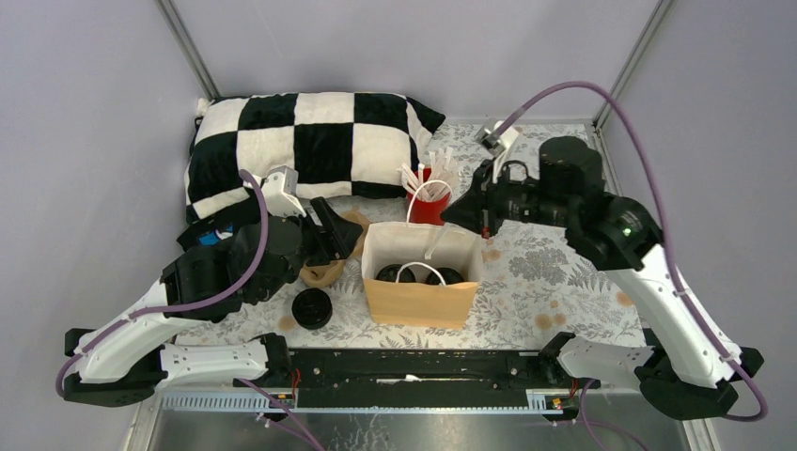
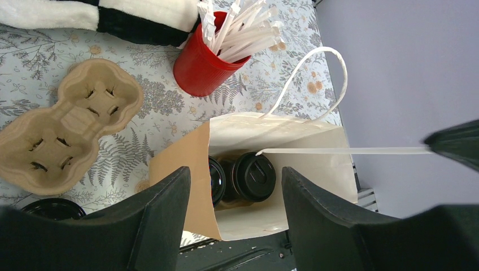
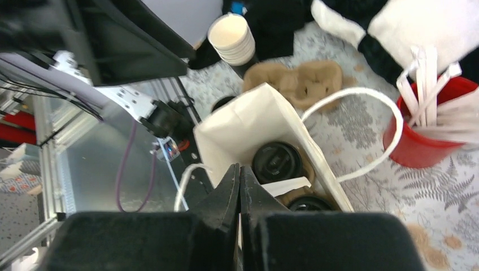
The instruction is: Pack the takeout coffee
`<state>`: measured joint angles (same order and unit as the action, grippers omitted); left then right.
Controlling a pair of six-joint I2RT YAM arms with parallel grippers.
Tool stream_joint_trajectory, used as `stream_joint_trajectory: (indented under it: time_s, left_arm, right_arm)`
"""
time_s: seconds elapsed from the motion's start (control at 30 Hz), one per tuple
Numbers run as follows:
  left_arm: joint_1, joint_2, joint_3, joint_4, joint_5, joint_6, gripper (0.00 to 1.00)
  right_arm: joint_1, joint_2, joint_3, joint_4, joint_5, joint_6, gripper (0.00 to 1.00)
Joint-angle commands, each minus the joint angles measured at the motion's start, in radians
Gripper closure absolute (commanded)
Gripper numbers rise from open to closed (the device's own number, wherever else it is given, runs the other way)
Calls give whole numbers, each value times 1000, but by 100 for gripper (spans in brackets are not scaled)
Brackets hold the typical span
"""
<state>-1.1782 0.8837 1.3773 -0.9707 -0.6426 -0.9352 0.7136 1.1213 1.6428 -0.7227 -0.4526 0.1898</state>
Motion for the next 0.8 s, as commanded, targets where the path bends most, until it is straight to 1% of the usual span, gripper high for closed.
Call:
stream_joint_trajectory:
  time_s: [0.0, 0.13, 0.33, 0.47, 0.5, 0.53, 0.57, 0.6, 0.63, 0.7, 0.73, 0.77]
  left_arm:
    - [0, -12, 3, 43, -4, -7, 36]
    - [0, -12, 8, 43, -10, -5, 36]
    - [-1, -6, 14, 43, -14, 8, 36]
    - [0, -7, 10, 43, -12, 6, 36]
    - [0, -9, 8, 43, -10, 7, 36]
    - [0, -12, 5, 43, -8, 6, 36]
    - [0, -15, 2, 43, -8, 7, 36]
    - [0, -18, -1, 43, -7, 6, 36]
    - [-1, -22, -3, 42, -6, 5, 36]
    - [0, -31, -9, 38, -9, 0, 36]
    - [0, -36, -11, 37, -11, -4, 36]
    - [-1, -40, -16, 34, -13, -4, 36]
  right_arm:
    - [14, -18, -111, 113, 49, -72, 100]
    - [69, -20, -249, 199, 84, -121, 100]
    - [120, -53, -473, 435, 178, -137, 100]
    - [130, -38, -574, 502, 221, -137, 100]
    - [130, -29, -589, 503, 232, -134, 97]
    - [130, -20, -598, 493, 246, -124, 94]
    - [130, -9, -590, 466, 263, -111, 88]
    - [130, -2, -556, 423, 271, -97, 81]
    - [130, -2, -518, 386, 276, -81, 70]
    - [129, -21, -434, 313, 298, -42, 47]
    - [129, -31, -378, 276, 313, -27, 38]
    - [130, -34, -320, 233, 327, -18, 33]
